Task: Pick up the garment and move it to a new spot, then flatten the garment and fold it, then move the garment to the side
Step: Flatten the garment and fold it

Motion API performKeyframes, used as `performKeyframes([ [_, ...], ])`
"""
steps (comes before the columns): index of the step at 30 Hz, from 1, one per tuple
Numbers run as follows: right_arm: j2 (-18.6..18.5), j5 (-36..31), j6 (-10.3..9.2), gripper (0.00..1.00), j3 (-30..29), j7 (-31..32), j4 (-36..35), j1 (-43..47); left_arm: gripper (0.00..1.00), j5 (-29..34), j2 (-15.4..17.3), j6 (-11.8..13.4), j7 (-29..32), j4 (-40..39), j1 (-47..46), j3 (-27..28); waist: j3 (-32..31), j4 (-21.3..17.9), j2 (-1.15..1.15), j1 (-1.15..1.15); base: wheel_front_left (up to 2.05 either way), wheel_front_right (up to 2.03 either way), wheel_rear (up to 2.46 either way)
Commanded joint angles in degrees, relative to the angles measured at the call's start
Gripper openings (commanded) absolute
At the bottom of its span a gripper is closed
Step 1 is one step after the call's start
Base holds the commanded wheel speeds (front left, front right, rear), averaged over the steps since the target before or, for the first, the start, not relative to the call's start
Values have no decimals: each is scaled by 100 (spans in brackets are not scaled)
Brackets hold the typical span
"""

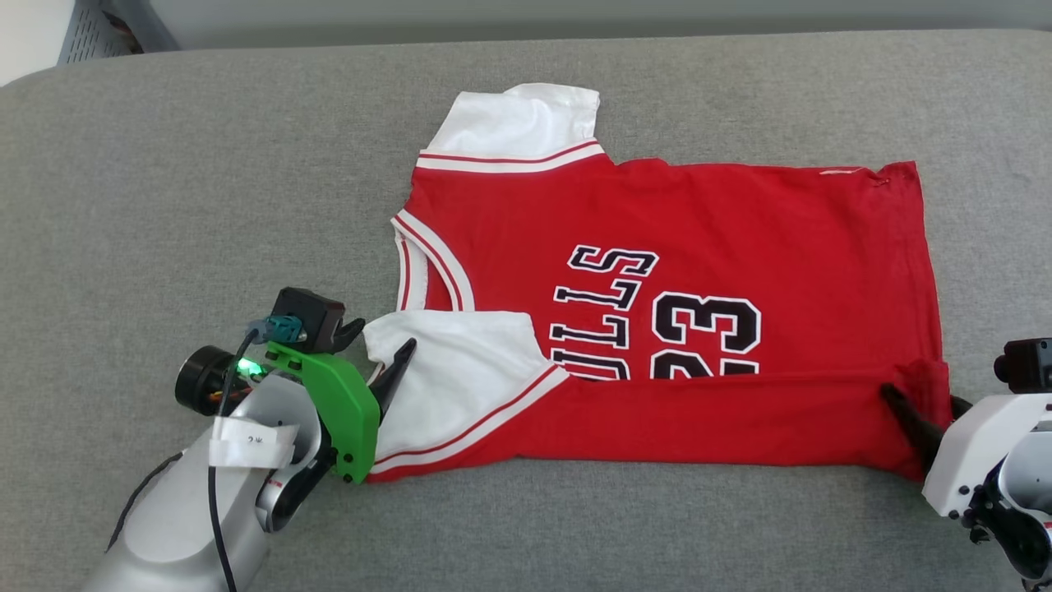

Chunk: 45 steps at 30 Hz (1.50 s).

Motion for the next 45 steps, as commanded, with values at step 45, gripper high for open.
performKeyframes([
  [45,984,-1060,-5,100,-942,1351,-2288,1273,100,-773,79,2445,1094,-1708,1861,463,-300,-307,0,0,0,0,0],
])
